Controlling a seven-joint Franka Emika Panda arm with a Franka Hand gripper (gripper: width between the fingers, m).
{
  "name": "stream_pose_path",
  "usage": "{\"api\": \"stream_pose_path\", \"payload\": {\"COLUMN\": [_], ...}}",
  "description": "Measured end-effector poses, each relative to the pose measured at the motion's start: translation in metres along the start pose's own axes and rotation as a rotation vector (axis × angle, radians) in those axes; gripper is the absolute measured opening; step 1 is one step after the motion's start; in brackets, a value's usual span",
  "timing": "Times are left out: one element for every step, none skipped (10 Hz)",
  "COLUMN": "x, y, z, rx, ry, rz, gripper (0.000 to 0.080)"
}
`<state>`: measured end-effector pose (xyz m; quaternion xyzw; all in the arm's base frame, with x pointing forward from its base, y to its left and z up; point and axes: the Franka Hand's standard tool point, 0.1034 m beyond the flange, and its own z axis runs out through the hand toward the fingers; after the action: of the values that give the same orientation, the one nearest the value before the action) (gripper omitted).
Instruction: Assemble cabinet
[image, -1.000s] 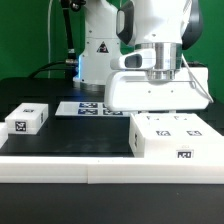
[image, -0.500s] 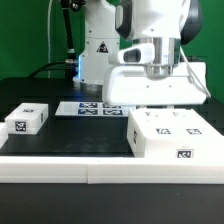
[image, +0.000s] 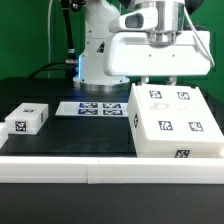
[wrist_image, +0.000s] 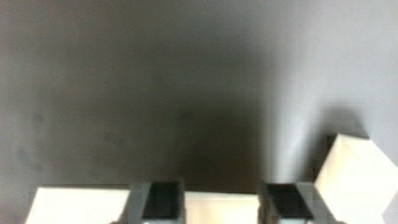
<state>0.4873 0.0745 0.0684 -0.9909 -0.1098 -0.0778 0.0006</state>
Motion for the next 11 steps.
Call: {"api": "stream_pose_path", "payload": {"x": [0.000,0.000,0.002,0.004,0.008,0.014,0.021,0.020,0.019,0.020,0.021], "y": [0.000,0.000,0.000,0.000,0.001,0.002,0.003,0.003,0.003,0.003,0.003], "z": [0.000,0.000,-0.004,-0.012,-0.021,-0.027,-0.031,-0.030,-0.029,-0.029,-0.030], "rx": [0.000,0.000,0.001,0.003,0.005,0.006,0.007,0.006,0.006,0.006,0.007], "ry": [0.000,-0.001,-0.001,-0.017,-0.029,-0.037,-0.039,-0.039,-0.040,-0.040,-0.042], "rz": [0.000,0.000,0.000,0.000,0.001,0.003,0.003,0.002,0.002,0.002,0.002], "gripper": [0.0199,0.0199,0.0199,0.0199,0.0199,0.0199,0.0199,0.0199,0.0198,0.0198,0.0198]}}
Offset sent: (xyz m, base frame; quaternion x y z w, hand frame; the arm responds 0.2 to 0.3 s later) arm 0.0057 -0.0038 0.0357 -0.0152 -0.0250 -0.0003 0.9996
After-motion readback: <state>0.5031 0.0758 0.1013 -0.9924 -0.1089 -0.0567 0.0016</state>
